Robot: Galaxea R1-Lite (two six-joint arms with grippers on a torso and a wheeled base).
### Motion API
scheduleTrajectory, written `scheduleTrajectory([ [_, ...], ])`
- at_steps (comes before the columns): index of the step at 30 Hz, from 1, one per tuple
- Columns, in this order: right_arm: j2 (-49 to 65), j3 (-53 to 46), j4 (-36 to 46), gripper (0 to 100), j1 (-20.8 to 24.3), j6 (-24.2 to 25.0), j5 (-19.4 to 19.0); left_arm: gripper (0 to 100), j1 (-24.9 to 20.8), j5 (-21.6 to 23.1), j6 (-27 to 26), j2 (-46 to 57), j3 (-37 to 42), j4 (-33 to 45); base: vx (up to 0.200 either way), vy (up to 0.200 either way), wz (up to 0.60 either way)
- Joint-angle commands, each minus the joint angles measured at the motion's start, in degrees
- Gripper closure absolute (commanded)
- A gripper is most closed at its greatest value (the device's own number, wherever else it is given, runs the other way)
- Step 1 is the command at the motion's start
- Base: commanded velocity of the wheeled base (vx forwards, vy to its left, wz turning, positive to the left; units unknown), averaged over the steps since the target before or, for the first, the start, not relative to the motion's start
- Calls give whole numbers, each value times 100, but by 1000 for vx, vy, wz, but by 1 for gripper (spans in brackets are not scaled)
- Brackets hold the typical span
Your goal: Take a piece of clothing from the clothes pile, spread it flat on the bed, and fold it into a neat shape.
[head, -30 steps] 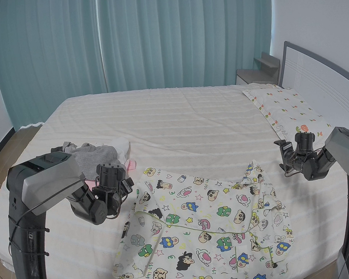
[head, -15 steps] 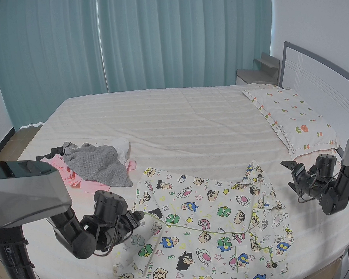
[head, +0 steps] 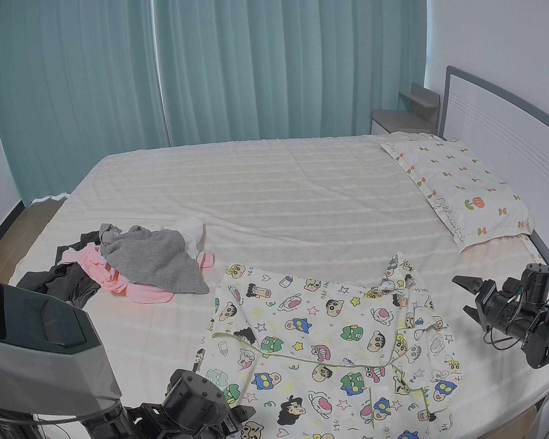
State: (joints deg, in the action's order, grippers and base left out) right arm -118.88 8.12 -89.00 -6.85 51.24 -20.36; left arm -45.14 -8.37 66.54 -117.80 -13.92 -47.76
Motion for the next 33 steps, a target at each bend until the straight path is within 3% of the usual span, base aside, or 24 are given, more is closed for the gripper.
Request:
scheduleTrajectory([
  [1,49,-21,-100,0,0,0,-3,0,14,-59,17,-33,-5,-23,0,0,0],
  [18,172,5,-100,0,-44,44,-12,0,234,-402,-27,-1061,-32,-1332,0,0,0],
  [24,181,32,-100,0,-62,53,-12,0,594,-701,26,-1184,3,-2466,0,0,0],
  [29,190,32,-100,0,-62,53,-12,0,805,-542,61,-1325,197,-3477,0,0,0],
  [33,260,32,-100,0,-97,62,-12,0,840,-542,88,-1685,197,-3608,0,0,0],
])
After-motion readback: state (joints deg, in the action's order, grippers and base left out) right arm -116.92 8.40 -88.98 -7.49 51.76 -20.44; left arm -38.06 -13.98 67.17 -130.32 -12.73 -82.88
